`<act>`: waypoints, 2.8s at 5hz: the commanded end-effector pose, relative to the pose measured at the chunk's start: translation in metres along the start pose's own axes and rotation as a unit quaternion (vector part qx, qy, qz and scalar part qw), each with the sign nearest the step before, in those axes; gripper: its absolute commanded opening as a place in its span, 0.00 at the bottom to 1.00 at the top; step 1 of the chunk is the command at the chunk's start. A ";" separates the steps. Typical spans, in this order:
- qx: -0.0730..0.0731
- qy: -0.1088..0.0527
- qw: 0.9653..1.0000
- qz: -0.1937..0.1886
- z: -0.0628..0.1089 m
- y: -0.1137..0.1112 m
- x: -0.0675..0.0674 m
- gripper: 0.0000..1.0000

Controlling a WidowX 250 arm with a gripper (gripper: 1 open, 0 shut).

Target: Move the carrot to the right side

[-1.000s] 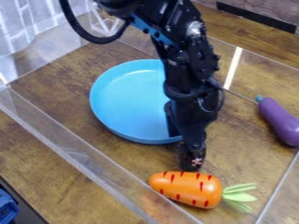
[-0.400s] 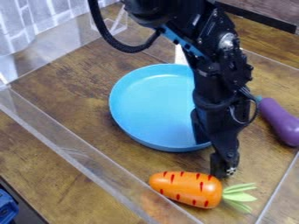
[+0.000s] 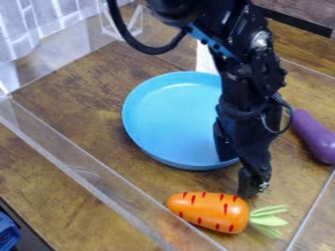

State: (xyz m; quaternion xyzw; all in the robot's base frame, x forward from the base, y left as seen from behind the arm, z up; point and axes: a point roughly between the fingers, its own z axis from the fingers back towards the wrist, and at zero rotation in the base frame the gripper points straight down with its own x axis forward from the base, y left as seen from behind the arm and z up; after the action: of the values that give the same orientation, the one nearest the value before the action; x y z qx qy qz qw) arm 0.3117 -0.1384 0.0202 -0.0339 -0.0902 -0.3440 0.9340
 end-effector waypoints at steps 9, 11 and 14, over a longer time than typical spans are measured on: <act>0.032 0.012 0.999 0.039 0.011 0.013 -0.003 1.00; 0.041 0.013 0.998 0.052 0.011 0.018 -0.007 1.00; 0.051 0.006 0.998 0.035 0.034 0.022 0.006 1.00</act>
State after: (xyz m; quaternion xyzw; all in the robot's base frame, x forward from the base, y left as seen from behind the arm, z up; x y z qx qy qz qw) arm 0.3118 -0.1208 0.0266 0.0141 -0.0550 -0.3123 0.9483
